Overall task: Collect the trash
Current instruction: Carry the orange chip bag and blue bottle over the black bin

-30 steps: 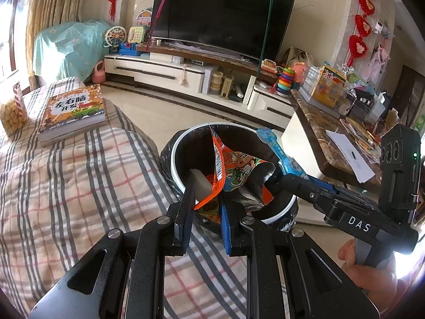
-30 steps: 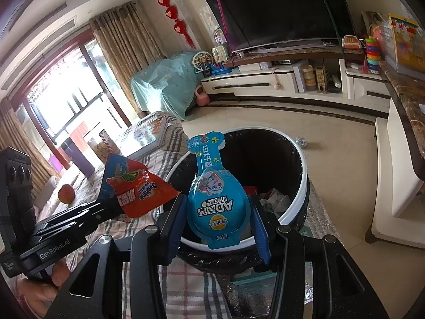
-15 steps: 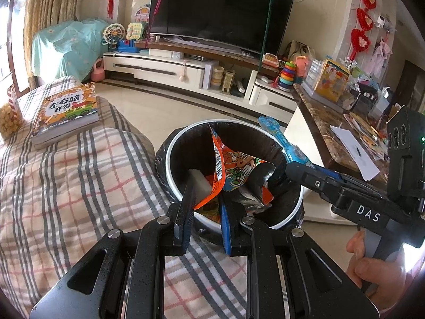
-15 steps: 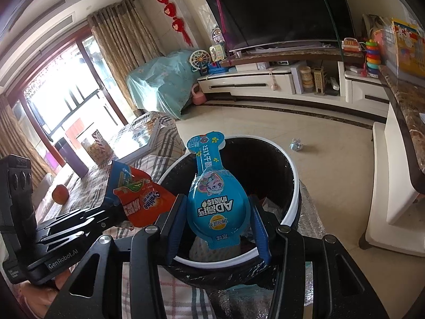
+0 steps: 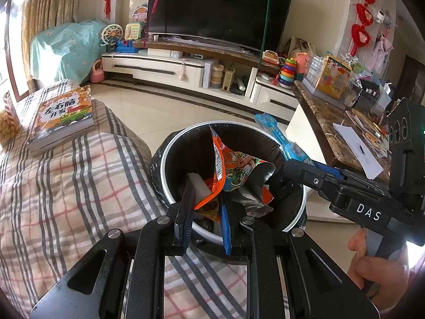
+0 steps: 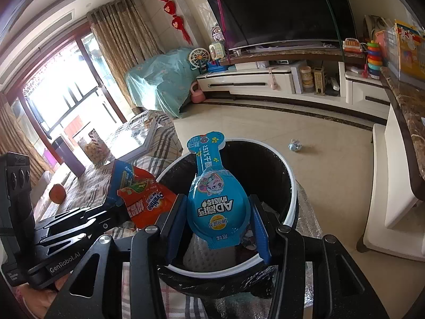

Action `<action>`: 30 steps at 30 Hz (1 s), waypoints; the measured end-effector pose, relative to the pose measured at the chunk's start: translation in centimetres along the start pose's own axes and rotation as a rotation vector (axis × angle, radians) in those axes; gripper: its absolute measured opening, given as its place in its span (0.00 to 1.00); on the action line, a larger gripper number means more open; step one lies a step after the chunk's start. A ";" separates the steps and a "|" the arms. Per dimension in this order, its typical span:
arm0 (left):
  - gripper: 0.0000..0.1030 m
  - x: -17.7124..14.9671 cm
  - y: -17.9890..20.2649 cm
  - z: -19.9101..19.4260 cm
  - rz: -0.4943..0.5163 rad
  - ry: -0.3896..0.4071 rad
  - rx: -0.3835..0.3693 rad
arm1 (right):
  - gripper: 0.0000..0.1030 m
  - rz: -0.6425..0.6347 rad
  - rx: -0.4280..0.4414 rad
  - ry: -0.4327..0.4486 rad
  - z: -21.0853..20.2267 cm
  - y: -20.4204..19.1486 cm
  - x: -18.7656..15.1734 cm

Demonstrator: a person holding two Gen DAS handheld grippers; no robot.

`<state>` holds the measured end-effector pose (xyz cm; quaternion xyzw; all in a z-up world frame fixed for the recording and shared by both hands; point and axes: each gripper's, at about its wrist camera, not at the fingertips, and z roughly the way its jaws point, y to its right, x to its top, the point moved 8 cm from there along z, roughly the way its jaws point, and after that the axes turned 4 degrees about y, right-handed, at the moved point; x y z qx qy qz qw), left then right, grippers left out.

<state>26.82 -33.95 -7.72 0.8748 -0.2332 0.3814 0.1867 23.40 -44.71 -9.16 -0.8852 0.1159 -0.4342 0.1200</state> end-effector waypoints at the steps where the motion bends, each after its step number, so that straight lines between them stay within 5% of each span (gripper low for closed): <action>1: 0.16 0.0 0.1 0.1 0.001 -0.001 0.001 | 0.46 0.000 0.000 0.000 0.0 0.0 0.0; 30: 0.16 1.0 0.4 2.5 0.031 -0.031 0.019 | 0.46 -0.011 -0.023 -0.045 2.0 0.6 0.6</action>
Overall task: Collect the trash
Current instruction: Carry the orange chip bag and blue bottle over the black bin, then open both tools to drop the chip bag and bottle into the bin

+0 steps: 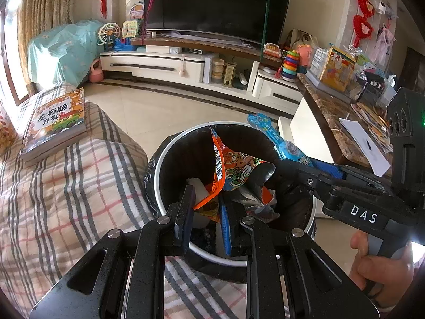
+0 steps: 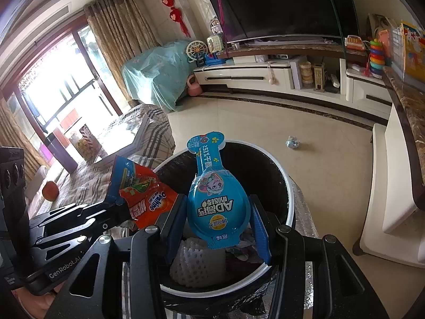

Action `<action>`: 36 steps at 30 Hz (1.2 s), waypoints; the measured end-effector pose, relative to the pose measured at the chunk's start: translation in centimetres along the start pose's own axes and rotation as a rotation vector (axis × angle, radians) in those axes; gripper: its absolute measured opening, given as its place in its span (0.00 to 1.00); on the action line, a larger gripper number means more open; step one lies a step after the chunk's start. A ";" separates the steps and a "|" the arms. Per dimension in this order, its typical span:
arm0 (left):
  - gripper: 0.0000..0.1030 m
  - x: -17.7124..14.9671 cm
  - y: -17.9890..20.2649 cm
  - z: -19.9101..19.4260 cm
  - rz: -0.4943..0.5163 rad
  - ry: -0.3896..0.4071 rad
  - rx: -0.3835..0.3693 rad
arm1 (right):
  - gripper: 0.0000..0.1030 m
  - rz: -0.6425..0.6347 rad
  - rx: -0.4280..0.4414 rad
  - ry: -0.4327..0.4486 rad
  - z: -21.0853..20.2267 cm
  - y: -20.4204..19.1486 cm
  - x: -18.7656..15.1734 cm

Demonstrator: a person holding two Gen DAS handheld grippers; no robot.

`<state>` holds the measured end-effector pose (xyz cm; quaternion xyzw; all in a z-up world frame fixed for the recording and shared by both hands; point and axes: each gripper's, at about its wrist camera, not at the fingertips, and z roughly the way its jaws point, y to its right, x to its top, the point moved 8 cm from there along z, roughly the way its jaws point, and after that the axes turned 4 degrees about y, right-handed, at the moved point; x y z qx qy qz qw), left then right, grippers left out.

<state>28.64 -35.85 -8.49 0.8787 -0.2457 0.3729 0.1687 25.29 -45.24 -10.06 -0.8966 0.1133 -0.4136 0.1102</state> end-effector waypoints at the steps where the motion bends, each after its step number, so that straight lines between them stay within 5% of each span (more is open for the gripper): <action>1: 0.16 0.0 0.0 0.1 0.001 -0.001 -0.001 | 0.46 0.001 0.000 0.000 0.0 0.0 0.0; 31: 0.16 -0.2 0.3 0.6 0.013 -0.030 0.003 | 0.48 -0.004 -0.015 -0.028 0.9 0.4 0.3; 34: 0.23 -0.3 0.1 0.6 0.013 -0.041 0.007 | 0.49 -0.002 -0.011 -0.031 0.9 0.4 0.2; 36: 0.49 -0.2 -0.1 0.3 0.011 -0.037 0.019 | 0.51 0.007 -0.008 -0.024 0.7 0.5 0.3</action>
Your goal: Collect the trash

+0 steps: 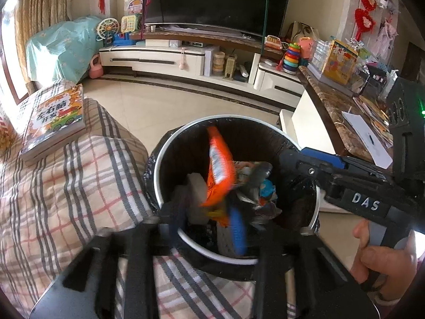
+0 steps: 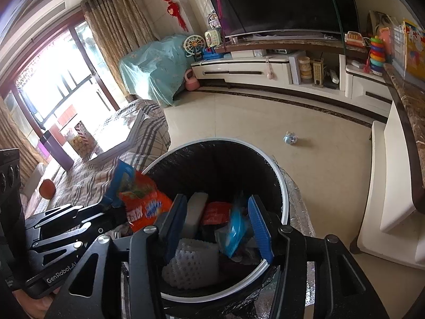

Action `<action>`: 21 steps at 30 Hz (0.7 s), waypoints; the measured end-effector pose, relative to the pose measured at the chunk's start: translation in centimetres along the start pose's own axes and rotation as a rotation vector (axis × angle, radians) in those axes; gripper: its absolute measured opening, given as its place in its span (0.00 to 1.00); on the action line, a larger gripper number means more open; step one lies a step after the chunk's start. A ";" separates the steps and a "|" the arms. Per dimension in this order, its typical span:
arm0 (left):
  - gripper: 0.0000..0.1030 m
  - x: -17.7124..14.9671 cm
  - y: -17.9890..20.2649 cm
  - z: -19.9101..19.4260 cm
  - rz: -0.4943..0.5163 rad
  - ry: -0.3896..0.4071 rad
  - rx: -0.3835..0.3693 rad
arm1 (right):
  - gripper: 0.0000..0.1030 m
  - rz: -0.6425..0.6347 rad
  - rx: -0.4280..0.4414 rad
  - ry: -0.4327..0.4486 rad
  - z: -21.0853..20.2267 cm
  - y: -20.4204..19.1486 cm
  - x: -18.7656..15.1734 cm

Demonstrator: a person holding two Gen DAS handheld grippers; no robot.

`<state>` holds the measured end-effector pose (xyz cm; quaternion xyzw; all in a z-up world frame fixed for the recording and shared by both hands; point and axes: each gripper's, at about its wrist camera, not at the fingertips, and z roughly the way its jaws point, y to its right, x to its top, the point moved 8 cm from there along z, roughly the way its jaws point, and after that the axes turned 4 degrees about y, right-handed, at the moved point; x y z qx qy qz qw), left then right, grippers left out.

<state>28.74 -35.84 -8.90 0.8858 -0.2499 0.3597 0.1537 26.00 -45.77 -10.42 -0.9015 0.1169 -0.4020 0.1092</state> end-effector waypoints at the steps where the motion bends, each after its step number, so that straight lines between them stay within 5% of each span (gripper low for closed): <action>1: 0.54 0.1 -0.2 -0.3 -0.002 0.013 0.009 | 0.51 0.007 0.001 0.007 -0.2 0.1 0.1; 10: 0.66 -1.2 -1.3 -1.7 -0.021 0.035 0.026 | 0.85 0.043 0.008 0.080 -3.2 -0.2 -0.2; 21: 0.67 -2.9 -2.2 -3.8 -0.066 0.066 0.015 | 0.86 0.098 0.002 0.142 -6.6 -1.0 -1.2</action>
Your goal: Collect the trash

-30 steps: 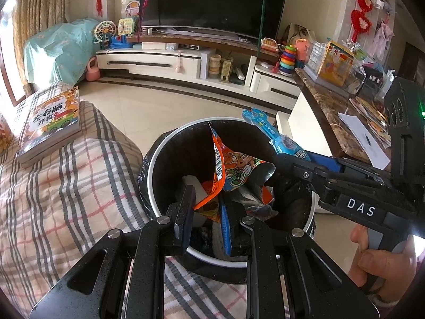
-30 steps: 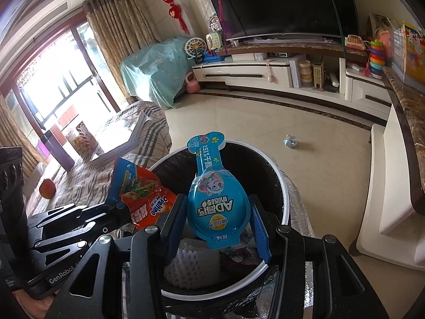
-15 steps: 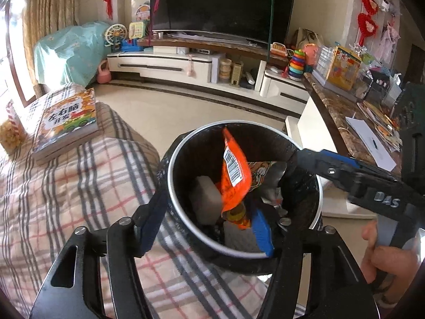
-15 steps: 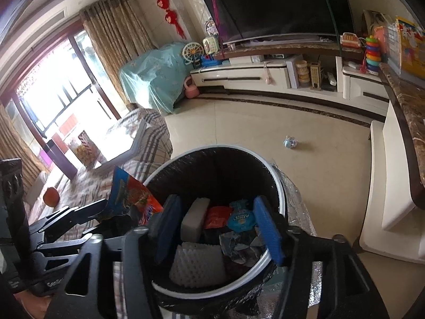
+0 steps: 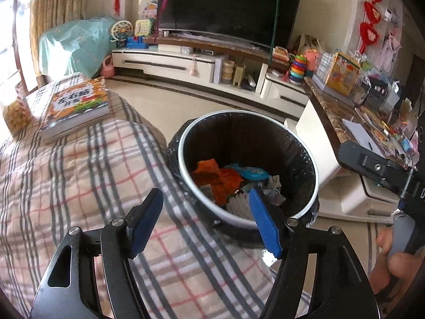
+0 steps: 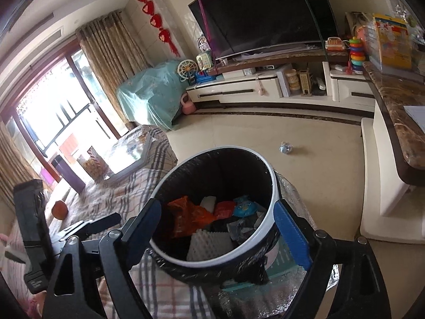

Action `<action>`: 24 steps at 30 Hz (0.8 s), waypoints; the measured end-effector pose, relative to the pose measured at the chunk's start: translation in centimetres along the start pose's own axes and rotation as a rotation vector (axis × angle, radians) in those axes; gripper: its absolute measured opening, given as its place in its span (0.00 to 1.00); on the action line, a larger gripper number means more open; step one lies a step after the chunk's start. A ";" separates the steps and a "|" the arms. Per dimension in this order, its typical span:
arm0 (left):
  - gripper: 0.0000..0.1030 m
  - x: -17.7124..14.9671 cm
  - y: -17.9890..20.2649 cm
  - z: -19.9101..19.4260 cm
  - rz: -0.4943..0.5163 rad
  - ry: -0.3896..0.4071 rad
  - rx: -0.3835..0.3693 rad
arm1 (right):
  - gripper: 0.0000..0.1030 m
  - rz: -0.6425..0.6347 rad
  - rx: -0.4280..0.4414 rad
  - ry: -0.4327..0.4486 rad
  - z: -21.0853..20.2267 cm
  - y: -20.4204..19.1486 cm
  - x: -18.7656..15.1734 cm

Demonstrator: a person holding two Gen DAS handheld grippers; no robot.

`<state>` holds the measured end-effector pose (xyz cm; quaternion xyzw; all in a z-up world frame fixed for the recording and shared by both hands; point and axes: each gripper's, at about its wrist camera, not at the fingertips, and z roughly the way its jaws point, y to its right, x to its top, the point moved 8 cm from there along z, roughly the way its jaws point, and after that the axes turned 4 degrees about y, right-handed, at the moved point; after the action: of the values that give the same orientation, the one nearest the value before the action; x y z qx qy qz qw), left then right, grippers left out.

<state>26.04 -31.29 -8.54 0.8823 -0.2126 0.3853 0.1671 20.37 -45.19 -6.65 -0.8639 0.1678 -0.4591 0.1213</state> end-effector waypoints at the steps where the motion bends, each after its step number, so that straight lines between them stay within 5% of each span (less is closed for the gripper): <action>1: 0.67 -0.2 -0.2 -0.5 -0.008 0.012 0.000 | 0.86 0.001 0.001 0.007 -0.3 -0.1 0.0; 9: 0.90 -3.2 -2.1 -6.4 -0.067 0.137 0.022 | 1.00 0.018 0.023 0.074 -3.6 -2.3 -2.2; 14: 0.91 -5.4 -3.2 -9.6 -0.077 0.201 0.062 | 1.00 -0.014 0.019 0.100 -5.2 -3.6 -4.8; 24: 1.00 -6.7 -3.9 -17.1 -0.054 0.425 0.196 | 1.00 -0.187 -0.067 0.312 -10.7 -6.4 -5.1</action>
<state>13.46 -18.46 -3.05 0.7988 -0.1104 0.5766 0.1319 9.93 -37.83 -2.31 -0.7977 0.1190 -0.5908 0.0216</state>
